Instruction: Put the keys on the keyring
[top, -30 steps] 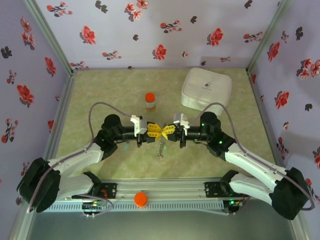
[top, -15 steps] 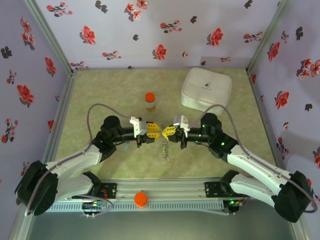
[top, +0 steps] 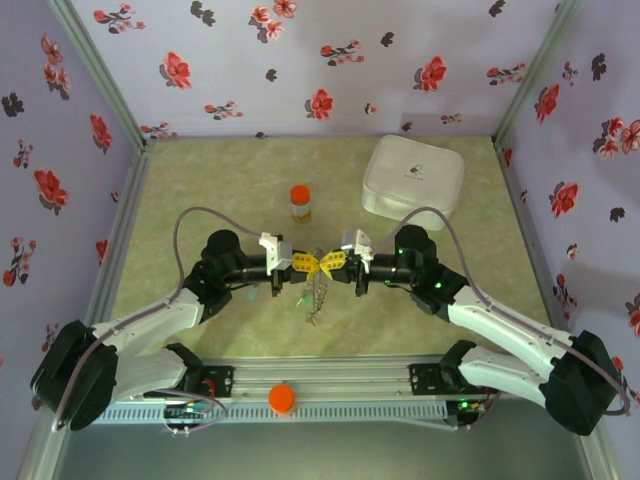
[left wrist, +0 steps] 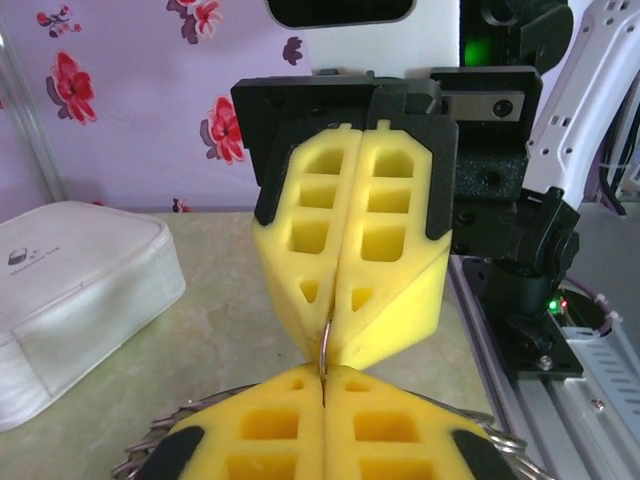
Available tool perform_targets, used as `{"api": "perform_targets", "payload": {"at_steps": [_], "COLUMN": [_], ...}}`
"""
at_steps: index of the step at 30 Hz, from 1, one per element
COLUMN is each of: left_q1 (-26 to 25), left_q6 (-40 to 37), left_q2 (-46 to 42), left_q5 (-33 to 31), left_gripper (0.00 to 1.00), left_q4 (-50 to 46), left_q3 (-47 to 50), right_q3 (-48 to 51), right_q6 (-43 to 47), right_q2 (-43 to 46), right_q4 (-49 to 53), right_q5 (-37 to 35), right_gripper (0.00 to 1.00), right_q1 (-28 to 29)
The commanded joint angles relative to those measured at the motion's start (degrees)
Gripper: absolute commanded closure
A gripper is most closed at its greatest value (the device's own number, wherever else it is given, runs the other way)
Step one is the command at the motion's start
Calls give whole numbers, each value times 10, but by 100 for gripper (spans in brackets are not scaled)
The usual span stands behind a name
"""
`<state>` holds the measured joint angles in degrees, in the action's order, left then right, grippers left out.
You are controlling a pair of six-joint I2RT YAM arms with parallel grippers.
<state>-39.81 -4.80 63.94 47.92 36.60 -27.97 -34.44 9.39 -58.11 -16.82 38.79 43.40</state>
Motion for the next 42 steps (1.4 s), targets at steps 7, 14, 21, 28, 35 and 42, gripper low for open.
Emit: {"api": "perform_targets", "payload": {"at_steps": [7,14,21,28,35,42], "left_q1": [-15,-46,-69,-71,-73,-74], "left_q6": [-65,-214,-295,-298,-309,-311], "left_q2": [-16,-49,-78,-82,-84,-82], "left_q5": [-26,-133,-218,-201,-183,-182], "left_gripper": [100,100,100,100,100,100], "left_q4": [-3,-90,-90,-90,-92,-104], "left_q3": [8,3,14,19,25,20], "right_q3": [-11,-113,-114,-111,-111,-102], "right_q6": [74,204,206,235,258,264], "right_q2": [34,36,29,-7,-20,-20], "right_q4": [68,383,339,265,253,251], "right_q5": [-39,-179,-132,-177,-181,-158], "right_gripper": [64,71,67,69,75,85], "right_q1": [8,9,30,50,58,61]}}
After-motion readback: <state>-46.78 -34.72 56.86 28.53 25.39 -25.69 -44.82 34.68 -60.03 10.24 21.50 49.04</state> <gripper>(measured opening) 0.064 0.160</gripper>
